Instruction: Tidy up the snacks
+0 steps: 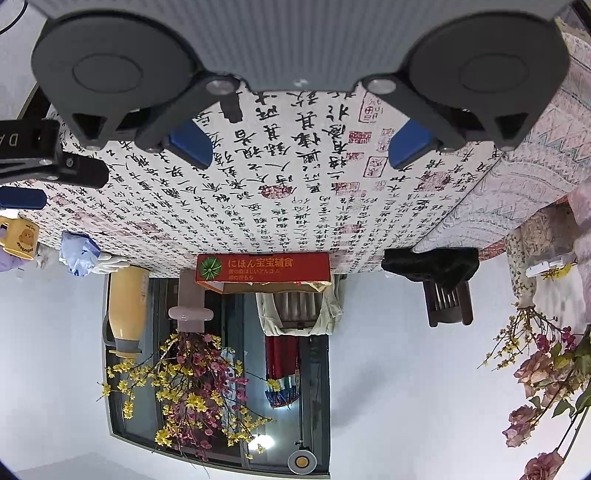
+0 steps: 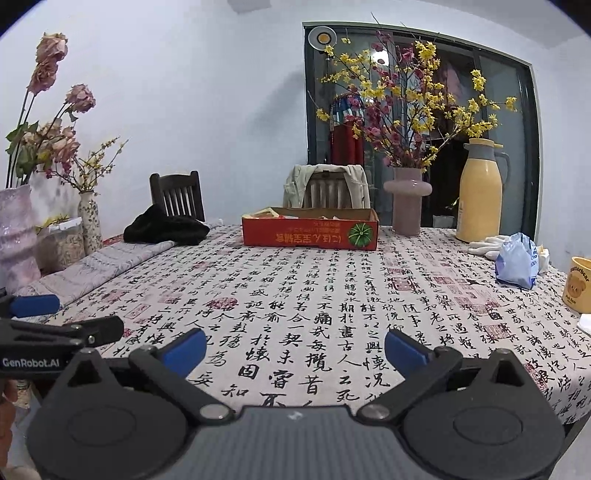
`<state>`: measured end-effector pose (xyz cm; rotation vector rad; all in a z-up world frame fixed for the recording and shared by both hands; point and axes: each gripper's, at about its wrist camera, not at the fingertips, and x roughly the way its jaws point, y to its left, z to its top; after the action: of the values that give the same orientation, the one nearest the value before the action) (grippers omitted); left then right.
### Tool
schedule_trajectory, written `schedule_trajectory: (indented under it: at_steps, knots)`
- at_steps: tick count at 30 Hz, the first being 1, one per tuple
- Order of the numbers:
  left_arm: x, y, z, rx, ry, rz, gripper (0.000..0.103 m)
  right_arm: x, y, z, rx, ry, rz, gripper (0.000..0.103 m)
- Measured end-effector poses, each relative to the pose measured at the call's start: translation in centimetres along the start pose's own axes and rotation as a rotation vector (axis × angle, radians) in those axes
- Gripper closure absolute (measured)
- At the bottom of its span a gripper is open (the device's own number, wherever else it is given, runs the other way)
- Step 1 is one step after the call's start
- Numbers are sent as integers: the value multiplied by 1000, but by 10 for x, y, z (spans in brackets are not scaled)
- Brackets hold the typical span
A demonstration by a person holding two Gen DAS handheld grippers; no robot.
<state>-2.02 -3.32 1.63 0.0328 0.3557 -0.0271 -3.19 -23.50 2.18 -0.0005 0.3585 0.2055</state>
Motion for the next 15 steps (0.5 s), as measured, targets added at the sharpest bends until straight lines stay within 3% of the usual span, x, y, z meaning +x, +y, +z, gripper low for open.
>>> schedule_trajectory:
  at_steps: [15]
  knots:
    - [-2,0,-1,1,-8,3,0,-1,1,-1,5,-5,-4,0]
